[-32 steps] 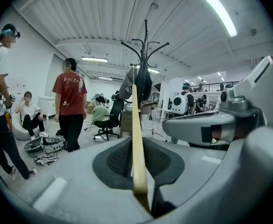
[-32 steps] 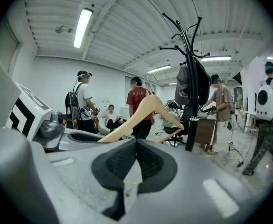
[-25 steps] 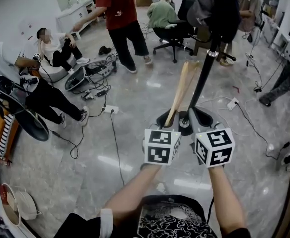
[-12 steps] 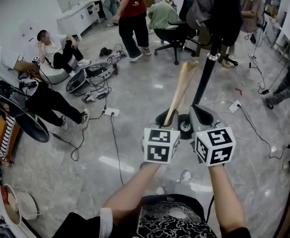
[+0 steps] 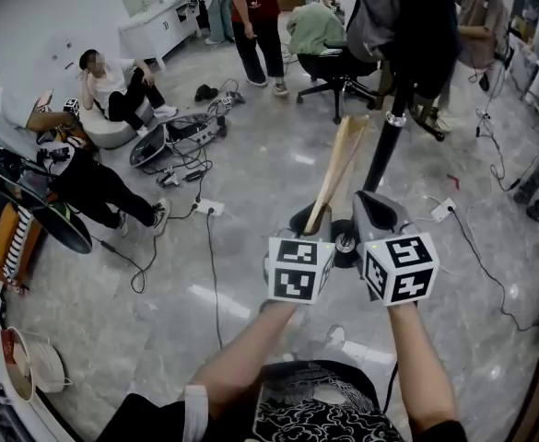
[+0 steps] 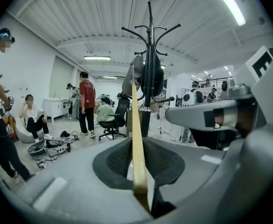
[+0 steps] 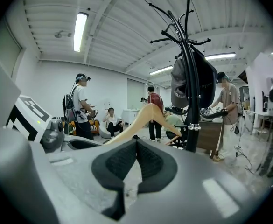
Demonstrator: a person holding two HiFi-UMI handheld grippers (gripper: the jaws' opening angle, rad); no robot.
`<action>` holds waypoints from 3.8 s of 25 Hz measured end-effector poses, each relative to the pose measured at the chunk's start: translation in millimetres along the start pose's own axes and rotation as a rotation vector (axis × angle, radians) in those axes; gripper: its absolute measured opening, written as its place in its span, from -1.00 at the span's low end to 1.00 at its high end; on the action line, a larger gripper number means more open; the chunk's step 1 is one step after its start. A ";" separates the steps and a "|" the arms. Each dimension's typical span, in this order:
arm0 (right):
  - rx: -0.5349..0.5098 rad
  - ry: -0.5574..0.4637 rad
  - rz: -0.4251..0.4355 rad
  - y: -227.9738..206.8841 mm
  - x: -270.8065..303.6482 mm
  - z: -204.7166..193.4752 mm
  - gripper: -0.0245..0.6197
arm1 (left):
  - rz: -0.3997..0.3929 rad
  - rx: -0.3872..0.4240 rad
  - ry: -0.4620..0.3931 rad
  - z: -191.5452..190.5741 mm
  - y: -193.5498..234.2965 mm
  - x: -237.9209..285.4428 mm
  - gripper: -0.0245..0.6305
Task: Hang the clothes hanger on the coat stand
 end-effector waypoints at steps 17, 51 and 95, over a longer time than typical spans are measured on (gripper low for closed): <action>0.016 0.014 0.076 -83.8 32.2 -8.5 -0.92 | 0.071 0.021 0.042 0.7 -27.1 78.4 -0.76; 0.013 0.046 0.121 -141.6 83.9 -20.5 -0.92 | 0.100 0.010 0.077 -2.2 -28.2 167.4 -0.76; 0.006 0.076 0.117 -149.3 79.6 -46.1 -0.92 | 0.098 0.005 0.122 -38.9 -39.4 178.1 -0.76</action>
Point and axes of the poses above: the fingertips, and each gripper's own axes: x forward along the fingers, y to its left, z out of its top, the point moved 3 cm from there along -x, backward along the fingers, and after that the axes turned 5 degrees about -y, right-handed, at the moved point
